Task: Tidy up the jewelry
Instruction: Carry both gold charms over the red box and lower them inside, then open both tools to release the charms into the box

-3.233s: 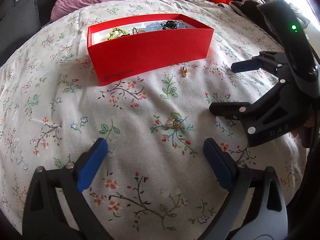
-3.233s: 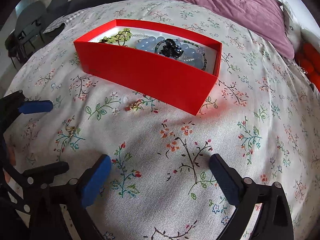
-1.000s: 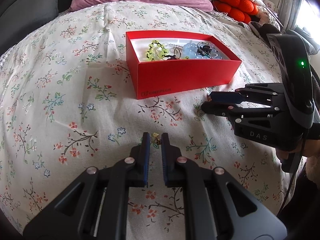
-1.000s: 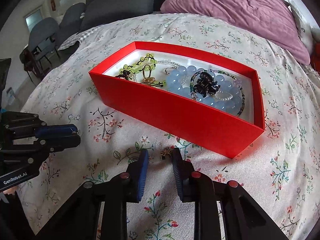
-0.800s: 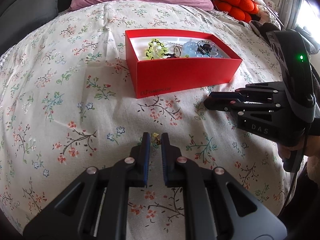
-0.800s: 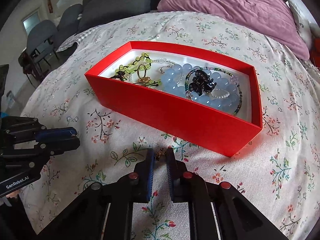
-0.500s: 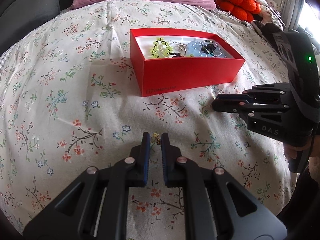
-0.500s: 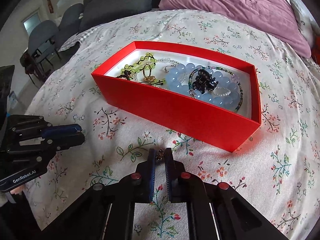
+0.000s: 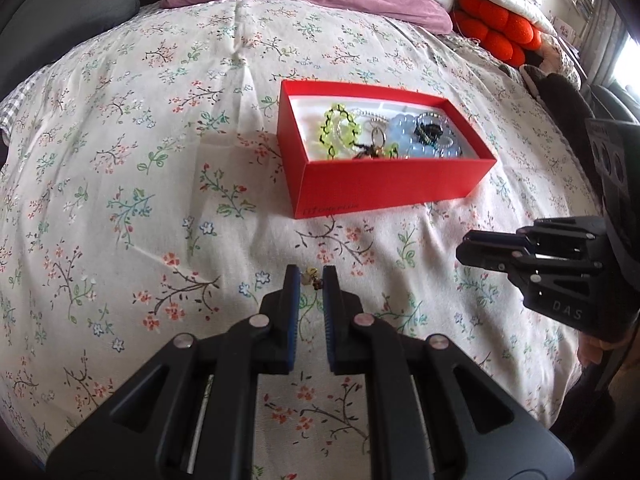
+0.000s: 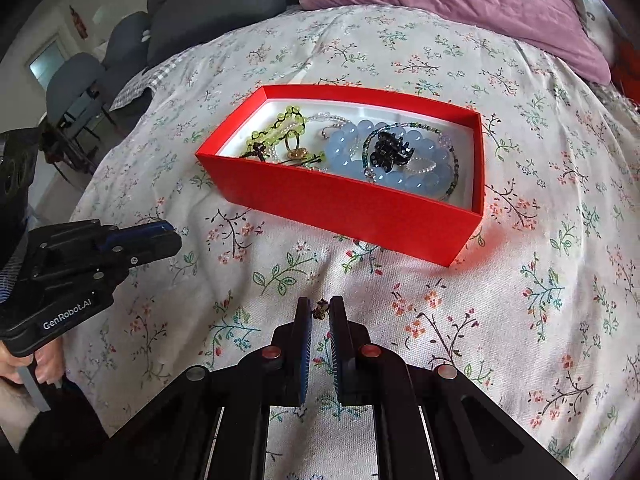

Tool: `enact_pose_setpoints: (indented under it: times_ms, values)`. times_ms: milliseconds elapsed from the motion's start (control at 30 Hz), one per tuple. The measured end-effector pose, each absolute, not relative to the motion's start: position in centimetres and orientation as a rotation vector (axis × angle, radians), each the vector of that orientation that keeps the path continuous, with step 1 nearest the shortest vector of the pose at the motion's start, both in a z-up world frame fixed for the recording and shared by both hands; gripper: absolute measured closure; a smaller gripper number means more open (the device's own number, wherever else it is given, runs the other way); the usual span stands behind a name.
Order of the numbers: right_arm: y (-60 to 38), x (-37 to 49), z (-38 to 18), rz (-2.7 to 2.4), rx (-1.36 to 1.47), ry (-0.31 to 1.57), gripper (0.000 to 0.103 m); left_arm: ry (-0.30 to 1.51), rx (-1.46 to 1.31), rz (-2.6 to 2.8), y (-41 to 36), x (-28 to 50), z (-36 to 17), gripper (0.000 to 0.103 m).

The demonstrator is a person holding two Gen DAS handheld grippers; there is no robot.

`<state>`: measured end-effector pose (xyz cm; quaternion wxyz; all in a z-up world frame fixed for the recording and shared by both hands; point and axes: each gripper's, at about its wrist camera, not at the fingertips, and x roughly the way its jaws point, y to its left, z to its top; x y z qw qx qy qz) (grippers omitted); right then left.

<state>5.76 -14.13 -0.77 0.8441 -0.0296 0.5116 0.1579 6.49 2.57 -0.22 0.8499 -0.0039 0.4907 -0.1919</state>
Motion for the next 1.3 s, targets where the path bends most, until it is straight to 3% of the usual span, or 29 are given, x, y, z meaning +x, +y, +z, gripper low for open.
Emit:
enact_pose_setpoints:
  times_ms: [533,1300]
  values:
    - [-17.2,7.1,5.1,0.247,0.131,0.963,0.094,0.935,-0.116,-0.419,1.1,9.4,5.0,0.091]
    - [-19.6,12.4,3.3,0.142,0.278,0.986,0.092,0.953,-0.172,-0.398,-4.3,15.0,2.1,0.090]
